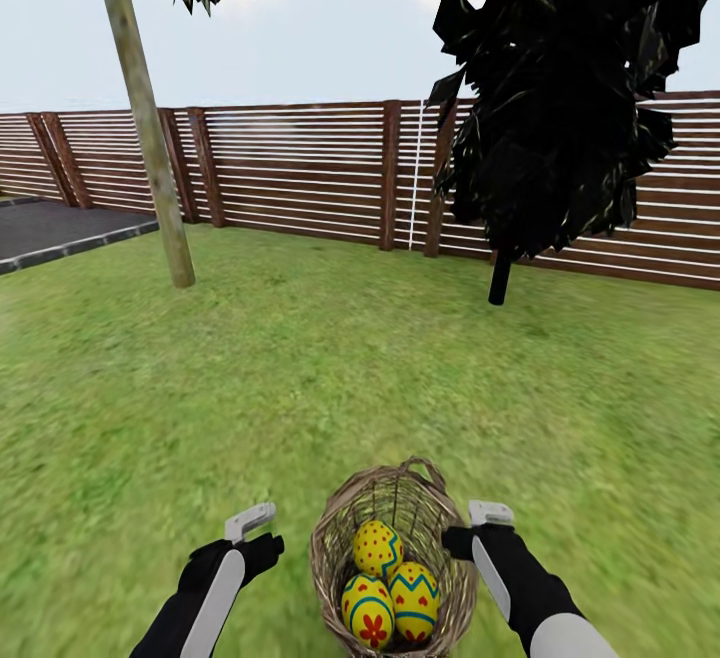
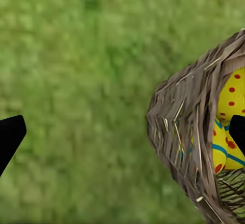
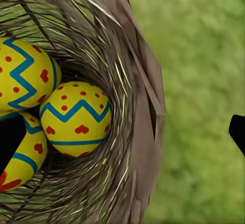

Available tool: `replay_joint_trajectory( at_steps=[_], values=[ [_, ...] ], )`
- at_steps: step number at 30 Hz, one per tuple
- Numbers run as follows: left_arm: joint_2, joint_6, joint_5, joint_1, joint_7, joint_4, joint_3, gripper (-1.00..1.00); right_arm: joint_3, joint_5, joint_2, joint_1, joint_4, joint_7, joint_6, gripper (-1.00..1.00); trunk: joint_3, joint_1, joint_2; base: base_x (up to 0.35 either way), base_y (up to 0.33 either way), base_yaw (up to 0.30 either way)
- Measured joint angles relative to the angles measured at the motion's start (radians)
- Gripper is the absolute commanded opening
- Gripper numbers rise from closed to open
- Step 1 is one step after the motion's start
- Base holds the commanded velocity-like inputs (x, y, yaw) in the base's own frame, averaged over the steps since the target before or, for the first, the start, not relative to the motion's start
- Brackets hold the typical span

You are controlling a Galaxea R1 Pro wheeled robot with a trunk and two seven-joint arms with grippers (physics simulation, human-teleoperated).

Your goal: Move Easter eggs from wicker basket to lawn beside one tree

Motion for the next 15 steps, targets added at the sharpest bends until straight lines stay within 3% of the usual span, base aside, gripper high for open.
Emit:
replay_joint_trajectory(
  at_steps=[15],
  values=[
    [0.002, -0.002, 0.000, 0.000, 0.000, 0.001, 0.002, 1.00, 0.001, 0.000, 0.000, 0.000, 0.014, 0.000, -0.023, 1.00, -0.047, 0.058, -0.105, 0.000, 0.000, 0.000]
  ],
)
